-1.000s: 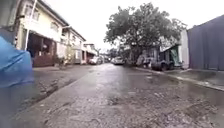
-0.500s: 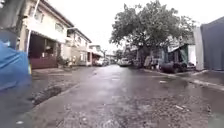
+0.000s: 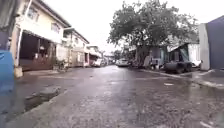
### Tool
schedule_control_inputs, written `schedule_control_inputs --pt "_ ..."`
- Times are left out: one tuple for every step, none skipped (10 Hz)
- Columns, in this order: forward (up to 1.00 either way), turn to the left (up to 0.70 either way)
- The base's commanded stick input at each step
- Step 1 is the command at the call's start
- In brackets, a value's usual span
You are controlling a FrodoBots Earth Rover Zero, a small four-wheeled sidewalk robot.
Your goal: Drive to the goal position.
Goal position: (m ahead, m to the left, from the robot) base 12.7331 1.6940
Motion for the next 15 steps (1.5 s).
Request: schedule_control_inputs --pt "1.0 0.0" --pt "1.0 0.0" --pt "1.0 0.0" --pt "1.0 0.0" --pt "1.0 0.0" --pt "1.0 0.0" --pt "1.0 0.0" --pt "1.0 0.0" --pt "1.0 0.0" --pt "1.0 0.0" --pt "1.0 0.0" --pt "1.0 0.0" --pt "1.0 0.0" --pt "1.0 0.0" --pt "1.0 0.0"
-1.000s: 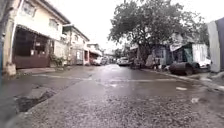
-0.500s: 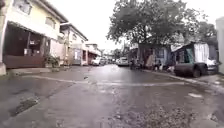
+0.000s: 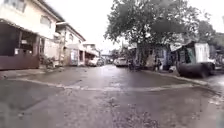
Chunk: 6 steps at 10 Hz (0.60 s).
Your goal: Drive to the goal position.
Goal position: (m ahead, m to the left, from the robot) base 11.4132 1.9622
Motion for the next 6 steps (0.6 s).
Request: schedule_control_inputs --pt "1.0 0.0" --pt "1.0 0.0" --pt "1.0 0.0" --pt "1.0 0.09" --pt "1.0 0.26" --pt "1.0 0.27"
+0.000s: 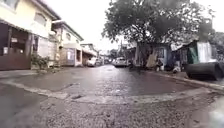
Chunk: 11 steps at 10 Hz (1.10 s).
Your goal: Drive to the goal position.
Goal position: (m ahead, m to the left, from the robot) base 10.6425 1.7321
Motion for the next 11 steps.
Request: schedule_control_inputs --pt "1.0 0.27" --pt "1.0 0.0" --pt "1.0 0.0" --pt "1.0 0.0" --pt "1.0 0.0" --pt "1.0 0.0" --pt "1.0 0.0" --pt "1.0 0.0" --pt "1.0 0.0" --pt "1.0 0.0" --pt "1.0 0.0"
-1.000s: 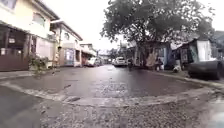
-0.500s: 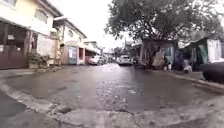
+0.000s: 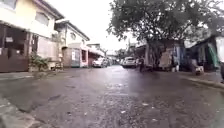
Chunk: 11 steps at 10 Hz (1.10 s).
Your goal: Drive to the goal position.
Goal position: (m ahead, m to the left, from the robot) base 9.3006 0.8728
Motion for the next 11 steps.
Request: schedule_control_inputs --pt "1.0 0.0" --pt "1.0 0.0" --pt "1.0 0.0" --pt "1.0 0.24" --pt "1.0 0.27" --pt "1.0 0.27" --pt "1.0 0.04" --pt "1.0 0.0" --pt "1.0 0.0" --pt "1.0 0.0" --pt "1.0 0.0"
